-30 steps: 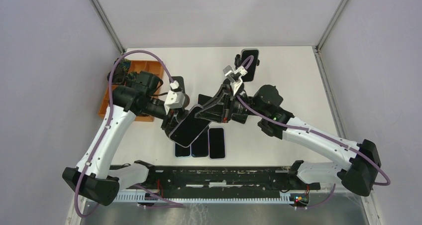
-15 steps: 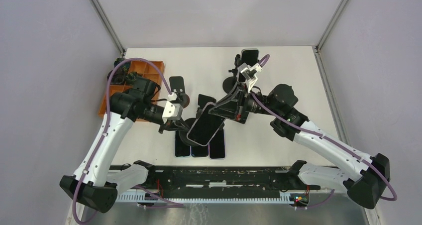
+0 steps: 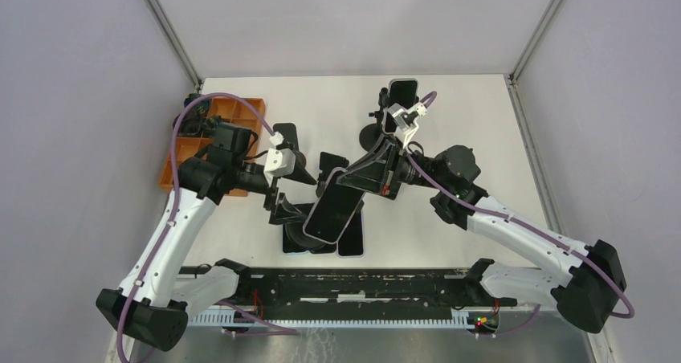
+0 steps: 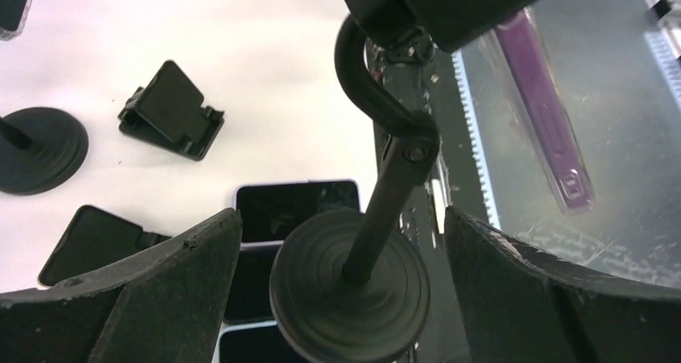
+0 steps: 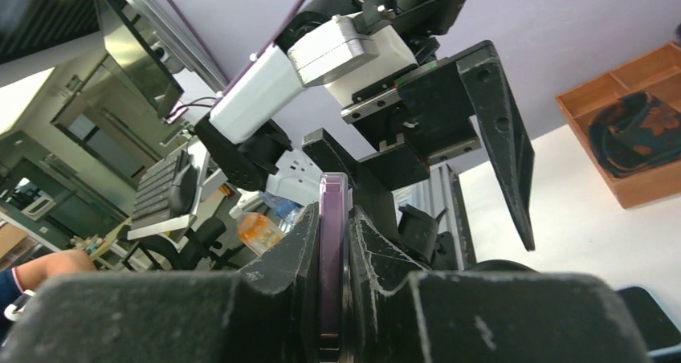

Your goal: Remove the phone from the phone stand

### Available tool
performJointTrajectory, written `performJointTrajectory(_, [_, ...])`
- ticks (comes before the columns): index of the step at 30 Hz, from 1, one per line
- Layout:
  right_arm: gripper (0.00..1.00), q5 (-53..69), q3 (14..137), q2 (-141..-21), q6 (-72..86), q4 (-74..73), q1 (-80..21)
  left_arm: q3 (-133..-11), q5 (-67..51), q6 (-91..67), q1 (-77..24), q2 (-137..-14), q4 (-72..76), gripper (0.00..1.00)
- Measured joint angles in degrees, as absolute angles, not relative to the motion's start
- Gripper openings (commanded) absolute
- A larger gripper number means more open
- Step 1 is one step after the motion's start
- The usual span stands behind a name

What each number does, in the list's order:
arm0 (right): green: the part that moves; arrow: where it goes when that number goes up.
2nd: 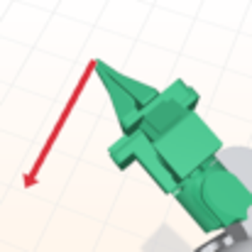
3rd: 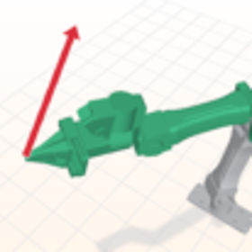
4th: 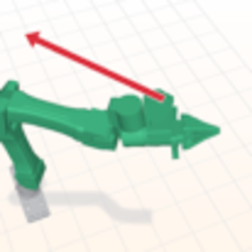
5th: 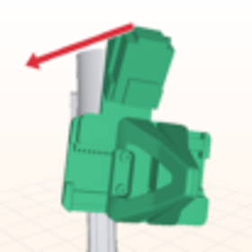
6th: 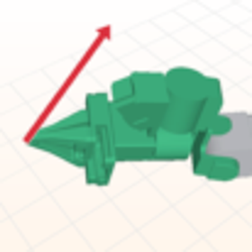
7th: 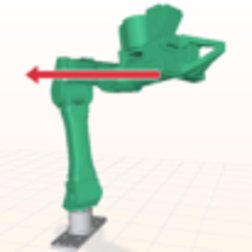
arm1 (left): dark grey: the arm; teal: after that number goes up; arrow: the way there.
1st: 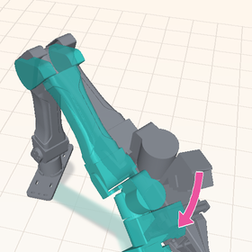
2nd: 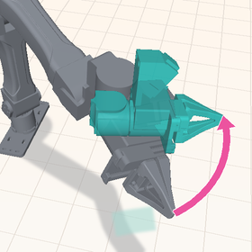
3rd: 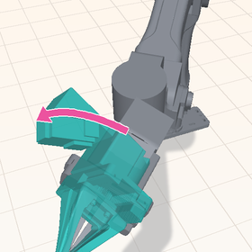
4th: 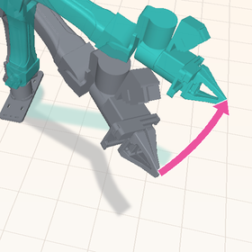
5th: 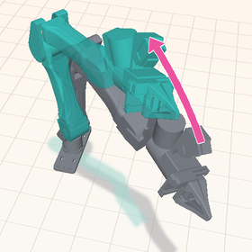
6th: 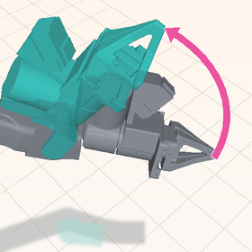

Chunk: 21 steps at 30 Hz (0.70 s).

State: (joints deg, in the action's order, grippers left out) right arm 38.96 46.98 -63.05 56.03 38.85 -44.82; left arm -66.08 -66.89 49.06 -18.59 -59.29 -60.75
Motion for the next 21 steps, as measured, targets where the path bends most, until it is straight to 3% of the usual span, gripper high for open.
performJointTrajectory(10, [0.0,38.33,47.75,-68.16,58.83,45.43,-47.97,-65.49,-72.97,38.17,-19.79,-60.38,-53.65,0.98])
performJointTrajectory(21, [0.0,36.95,51.37,-73.82,60.45,49.71,-51.22,-65.19,-74.83,36.36,-22.31,-60.1,-53.06,0.76])
